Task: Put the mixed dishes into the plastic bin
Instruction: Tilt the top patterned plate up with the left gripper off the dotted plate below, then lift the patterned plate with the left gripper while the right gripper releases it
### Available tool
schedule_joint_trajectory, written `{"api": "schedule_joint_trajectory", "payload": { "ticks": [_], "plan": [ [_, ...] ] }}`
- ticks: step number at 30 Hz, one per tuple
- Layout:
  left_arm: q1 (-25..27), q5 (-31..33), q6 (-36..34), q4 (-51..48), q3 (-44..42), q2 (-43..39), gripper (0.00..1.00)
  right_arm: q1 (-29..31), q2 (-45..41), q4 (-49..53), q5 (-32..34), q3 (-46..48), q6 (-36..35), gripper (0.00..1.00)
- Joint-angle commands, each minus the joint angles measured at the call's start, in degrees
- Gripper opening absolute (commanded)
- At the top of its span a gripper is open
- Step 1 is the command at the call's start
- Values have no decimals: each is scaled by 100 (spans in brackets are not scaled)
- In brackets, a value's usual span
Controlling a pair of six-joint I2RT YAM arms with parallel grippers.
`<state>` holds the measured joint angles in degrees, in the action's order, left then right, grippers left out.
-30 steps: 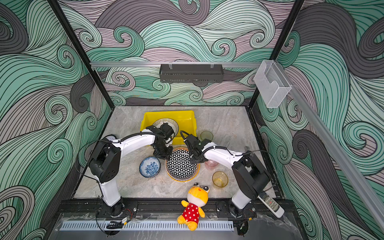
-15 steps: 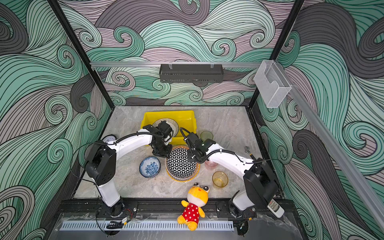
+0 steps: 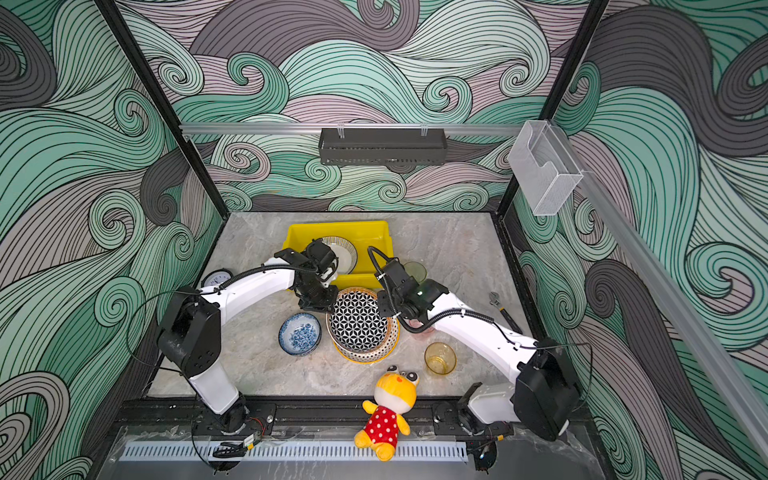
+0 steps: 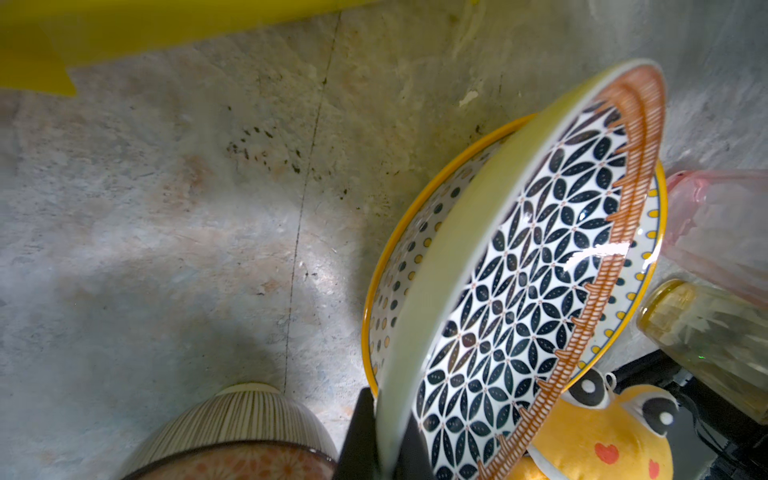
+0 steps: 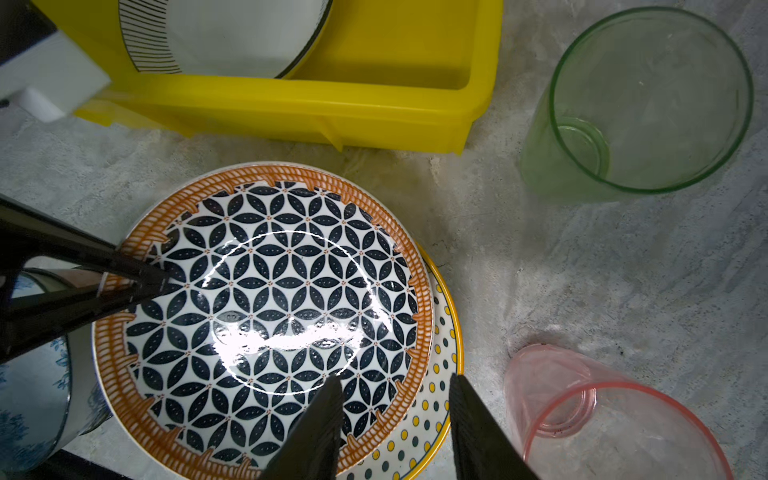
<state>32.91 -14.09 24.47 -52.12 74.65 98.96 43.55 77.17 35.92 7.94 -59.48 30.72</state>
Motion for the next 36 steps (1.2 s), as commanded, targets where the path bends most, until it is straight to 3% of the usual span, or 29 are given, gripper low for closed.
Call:
{"api": "schedule_joint_trajectory", "payload": {
  "ticks": [1,17,36],
  "plan": [
    [-73,-308,-21,123,28,-394,0,30,-170,-20,190,60,121,44],
    [-253,-560,-189,-36,267,-901,0,30,-434,-75,365,84,141,48],
    [-593,-648,-240,0,616,-940,0,32,-677,-322,714,288,105,50]
  ]
}}
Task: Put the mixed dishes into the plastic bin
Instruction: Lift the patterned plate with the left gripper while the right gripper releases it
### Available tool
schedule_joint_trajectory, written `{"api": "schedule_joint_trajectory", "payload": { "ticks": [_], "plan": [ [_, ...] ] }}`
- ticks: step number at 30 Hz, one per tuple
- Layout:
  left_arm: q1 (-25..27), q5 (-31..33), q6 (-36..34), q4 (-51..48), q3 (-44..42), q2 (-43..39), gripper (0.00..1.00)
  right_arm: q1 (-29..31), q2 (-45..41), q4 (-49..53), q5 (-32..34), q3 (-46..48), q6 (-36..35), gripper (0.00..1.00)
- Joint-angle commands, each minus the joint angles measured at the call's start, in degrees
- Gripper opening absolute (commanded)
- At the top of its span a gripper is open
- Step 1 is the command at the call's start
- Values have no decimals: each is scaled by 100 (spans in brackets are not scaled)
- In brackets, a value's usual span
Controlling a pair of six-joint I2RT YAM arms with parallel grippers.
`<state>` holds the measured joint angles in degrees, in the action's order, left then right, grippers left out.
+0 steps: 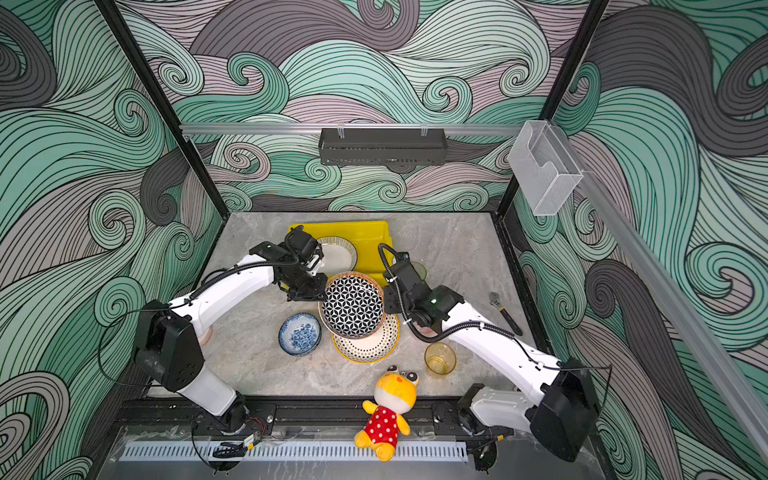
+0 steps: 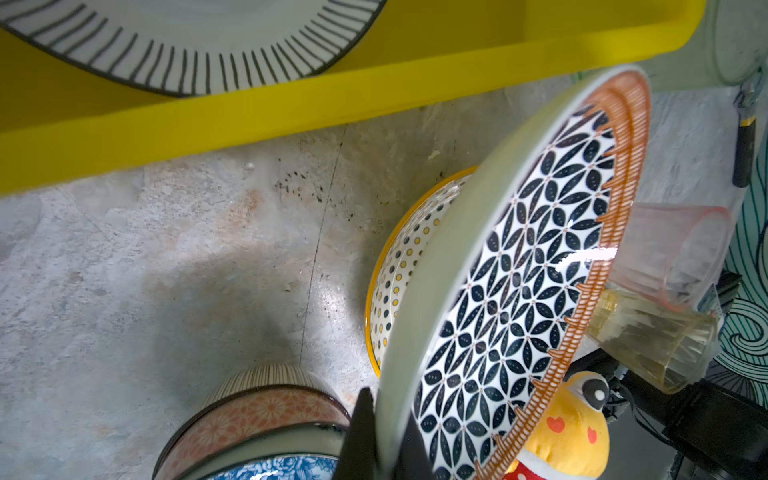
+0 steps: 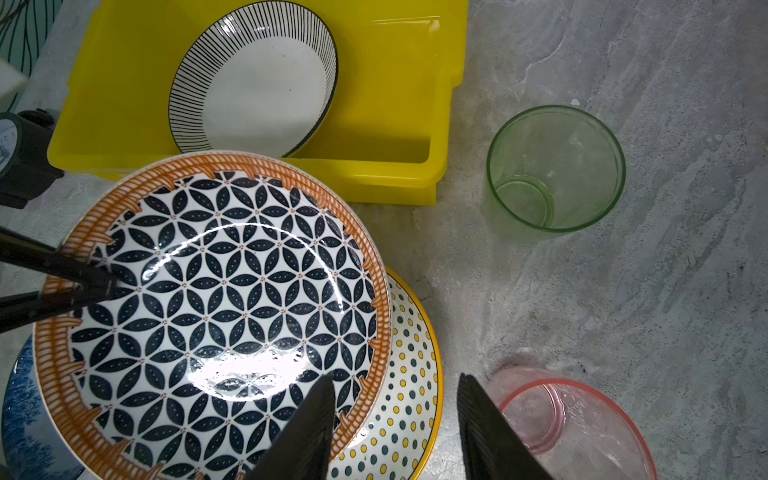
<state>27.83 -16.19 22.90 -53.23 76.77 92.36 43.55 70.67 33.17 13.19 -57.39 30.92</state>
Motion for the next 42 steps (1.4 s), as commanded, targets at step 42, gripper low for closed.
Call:
{"api": "schedule_joint_trajectory", "payload": {
  "ticks": [42],
  "plan": [
    [-1244,-623,-399,225,1264,12,0,31,399,58,262,-308,-121,52]
  ]
}}
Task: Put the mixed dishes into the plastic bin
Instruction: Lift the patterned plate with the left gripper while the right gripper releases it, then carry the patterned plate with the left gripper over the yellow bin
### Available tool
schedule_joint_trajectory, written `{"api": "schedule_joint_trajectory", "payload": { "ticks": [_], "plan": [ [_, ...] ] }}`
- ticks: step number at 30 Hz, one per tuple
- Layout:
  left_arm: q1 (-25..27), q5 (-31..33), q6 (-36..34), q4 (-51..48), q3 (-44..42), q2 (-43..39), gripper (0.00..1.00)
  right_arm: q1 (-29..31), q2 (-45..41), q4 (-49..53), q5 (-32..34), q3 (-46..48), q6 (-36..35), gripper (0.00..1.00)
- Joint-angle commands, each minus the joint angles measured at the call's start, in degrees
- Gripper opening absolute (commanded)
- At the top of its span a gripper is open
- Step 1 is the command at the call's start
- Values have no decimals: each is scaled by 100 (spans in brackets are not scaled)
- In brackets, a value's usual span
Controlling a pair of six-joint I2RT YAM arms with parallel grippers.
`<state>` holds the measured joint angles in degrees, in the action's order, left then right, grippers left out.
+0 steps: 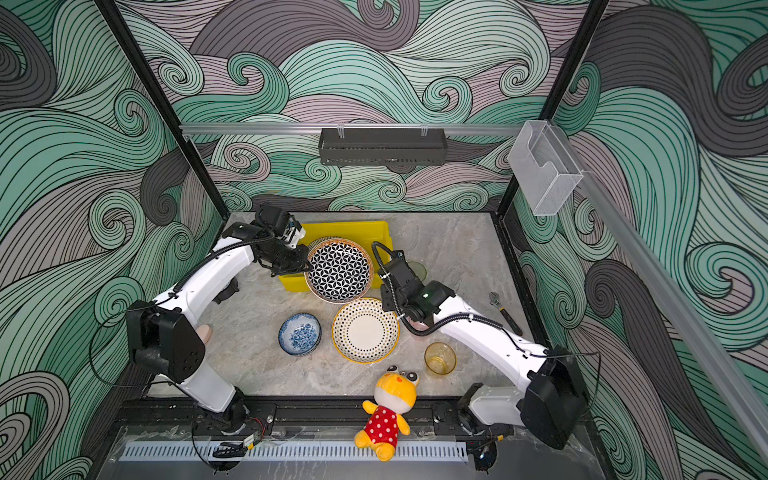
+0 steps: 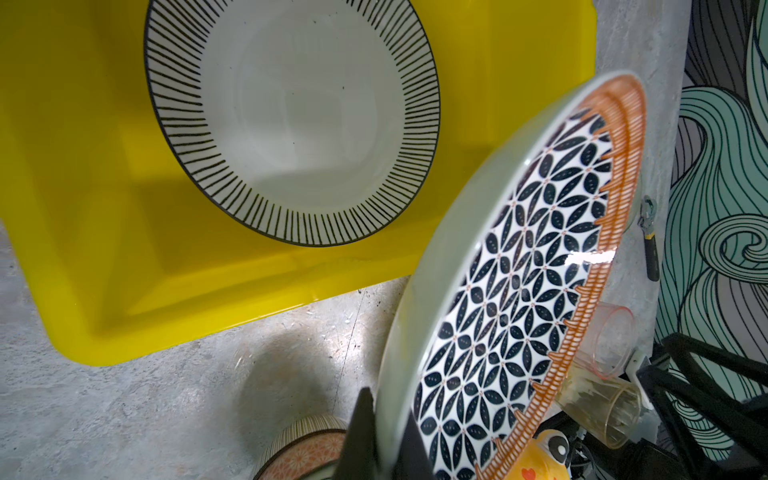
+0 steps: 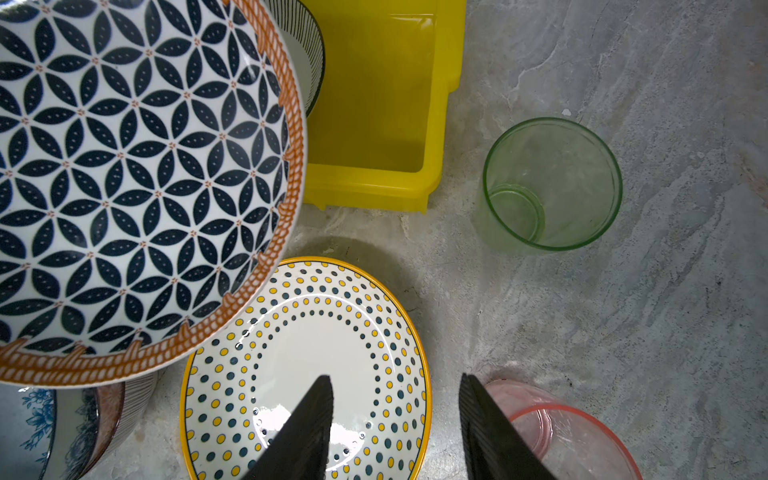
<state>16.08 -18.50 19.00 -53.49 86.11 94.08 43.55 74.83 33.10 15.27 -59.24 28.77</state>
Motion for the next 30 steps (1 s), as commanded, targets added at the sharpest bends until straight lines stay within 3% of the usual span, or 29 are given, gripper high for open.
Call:
{"api": "schedule_joint_trajectory", "payload": {
  "ticks": [1,18,30],
  "plan": [
    [-94,-391,-11,265,320,-177,0,31,-39,65,40,-113,101,52],
    [-235,-523,180,741,281,-233,0,30,-73,114,72,-13,45,52],
    [-350,-278,217,946,347,-233,0,31,-91,51,156,71,14,52]
  ]
}}
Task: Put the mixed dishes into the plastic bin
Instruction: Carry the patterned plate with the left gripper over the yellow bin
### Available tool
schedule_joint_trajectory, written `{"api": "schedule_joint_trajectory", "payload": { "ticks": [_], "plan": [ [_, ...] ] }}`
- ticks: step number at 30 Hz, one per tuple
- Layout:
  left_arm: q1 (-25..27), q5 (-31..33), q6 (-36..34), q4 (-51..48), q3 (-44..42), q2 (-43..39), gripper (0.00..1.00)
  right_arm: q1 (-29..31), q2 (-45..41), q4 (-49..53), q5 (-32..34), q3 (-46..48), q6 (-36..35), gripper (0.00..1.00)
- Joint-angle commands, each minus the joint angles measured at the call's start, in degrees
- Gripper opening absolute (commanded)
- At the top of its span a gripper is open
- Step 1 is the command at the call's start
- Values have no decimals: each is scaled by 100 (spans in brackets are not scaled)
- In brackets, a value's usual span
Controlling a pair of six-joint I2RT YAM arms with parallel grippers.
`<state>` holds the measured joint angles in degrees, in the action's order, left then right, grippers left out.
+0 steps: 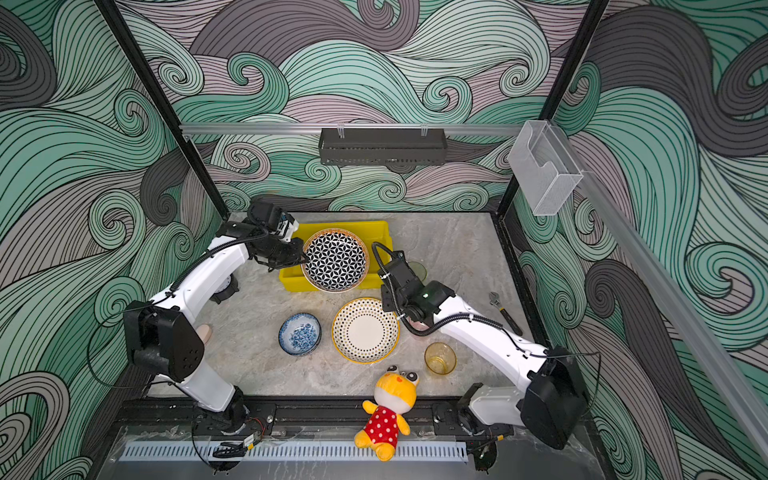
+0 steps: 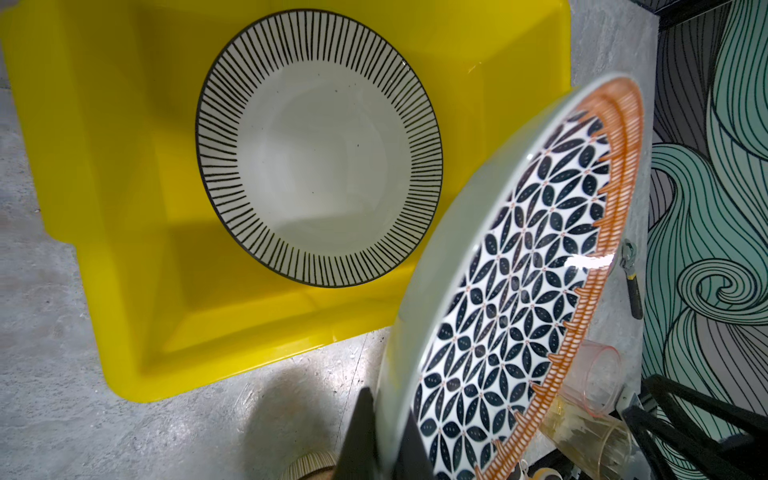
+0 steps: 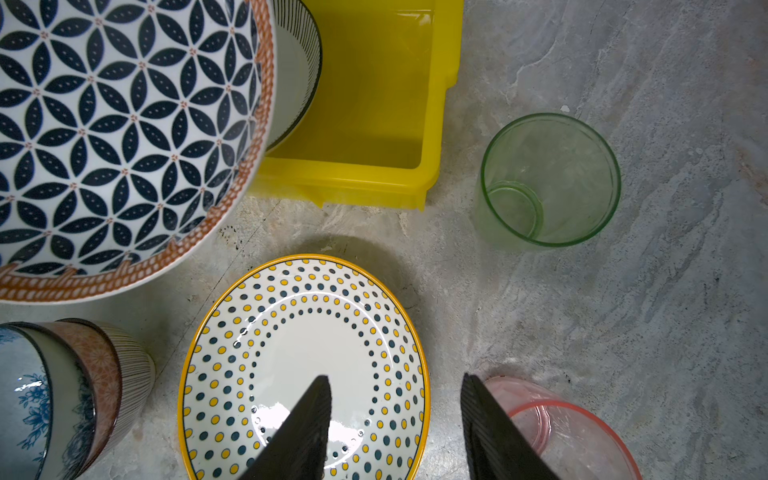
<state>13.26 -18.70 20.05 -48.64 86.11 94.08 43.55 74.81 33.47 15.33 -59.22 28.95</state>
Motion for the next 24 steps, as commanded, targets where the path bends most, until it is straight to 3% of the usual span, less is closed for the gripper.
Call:
{"api": "schedule_joint_trajectory", "payload": {
  "ticks": [1,24],
  "plan": [
    [-86,-236,125,468,357,-224,0,31,-89,18,146,69,-11,52],
    [-350,108,244,593,438,-224,0,31,-116,97,233,7,-95,53]
  ]
}}
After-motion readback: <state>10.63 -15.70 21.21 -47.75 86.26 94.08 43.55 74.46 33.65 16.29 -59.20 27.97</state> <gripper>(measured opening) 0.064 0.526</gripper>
